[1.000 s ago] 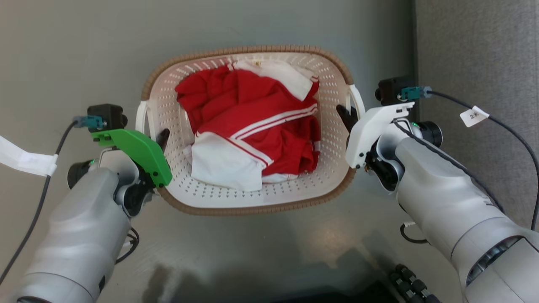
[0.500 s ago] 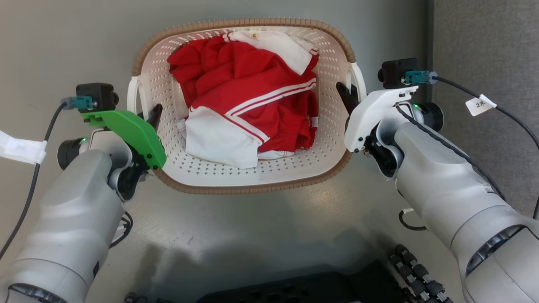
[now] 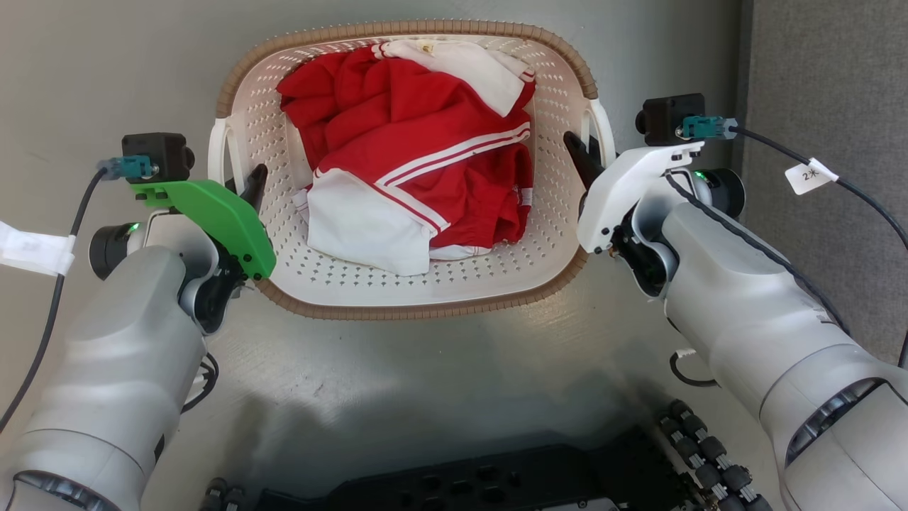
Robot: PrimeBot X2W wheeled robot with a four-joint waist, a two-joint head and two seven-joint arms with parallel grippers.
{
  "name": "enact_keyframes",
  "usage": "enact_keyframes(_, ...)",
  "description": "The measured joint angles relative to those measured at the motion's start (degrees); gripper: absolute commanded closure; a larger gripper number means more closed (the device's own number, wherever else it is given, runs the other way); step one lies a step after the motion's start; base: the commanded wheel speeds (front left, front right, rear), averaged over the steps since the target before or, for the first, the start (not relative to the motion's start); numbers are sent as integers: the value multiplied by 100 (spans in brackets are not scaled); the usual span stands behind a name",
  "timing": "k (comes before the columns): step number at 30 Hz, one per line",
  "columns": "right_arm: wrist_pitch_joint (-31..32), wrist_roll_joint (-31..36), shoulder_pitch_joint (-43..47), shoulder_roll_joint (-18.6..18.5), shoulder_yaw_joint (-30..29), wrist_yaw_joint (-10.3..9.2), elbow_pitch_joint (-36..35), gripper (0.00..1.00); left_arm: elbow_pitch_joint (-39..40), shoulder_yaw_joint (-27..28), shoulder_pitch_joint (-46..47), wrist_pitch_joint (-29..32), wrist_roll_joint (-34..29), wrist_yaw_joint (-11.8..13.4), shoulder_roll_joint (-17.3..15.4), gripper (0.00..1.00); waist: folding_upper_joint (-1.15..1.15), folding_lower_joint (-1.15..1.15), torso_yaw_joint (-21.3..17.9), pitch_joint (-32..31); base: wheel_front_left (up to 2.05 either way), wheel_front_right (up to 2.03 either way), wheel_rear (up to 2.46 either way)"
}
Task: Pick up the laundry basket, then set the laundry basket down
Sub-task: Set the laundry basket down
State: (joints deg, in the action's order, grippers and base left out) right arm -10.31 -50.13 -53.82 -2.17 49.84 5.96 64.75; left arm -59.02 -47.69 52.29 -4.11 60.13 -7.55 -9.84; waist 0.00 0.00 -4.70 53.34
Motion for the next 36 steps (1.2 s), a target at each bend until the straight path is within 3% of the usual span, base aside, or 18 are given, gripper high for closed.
enact_keyframes(6, 0, -90, 0, -14, 58, -2, -20, 100, -48, -43, 7, -32, 2, 0, 16, 100, 0, 0, 3, 34, 0, 0, 0)
enact_keyframes(7, 0, -105, 0, -14, 64, -3, -20, 85, -56, -47, 9, -33, 3, 0, 19, 100, 0, 0, 2, 36, 0, 0, 0)
enact_keyframes(8, -1, -123, 0, -14, 68, -3, -20, 58, -73, -46, 11, -47, 13, 0, 24, 87, 0, 0, 2, 37, 0, 0, 0)
enact_keyframes(9, -1, -140, 0, -19, 69, -1, -25, 7, -94, -44, 14, -49, 18, 0, 27, 24, 0, 0, 1, 38, 0, 0, 0)
enact_keyframes(10, -9, -147, 0, -32, 70, -2, -30, 0, -125, -40, 23, -49, 25, 0, 19, 0, 0, 0, 0, 38, 0, 0, 0)
enact_keyframes(36, -129, -430, 54, -133, 245, -8, -46, 0, -342, -164, 49, -258, 168, 1, -11, 0, 0, 0, -26, -319, 0, 0, 0)
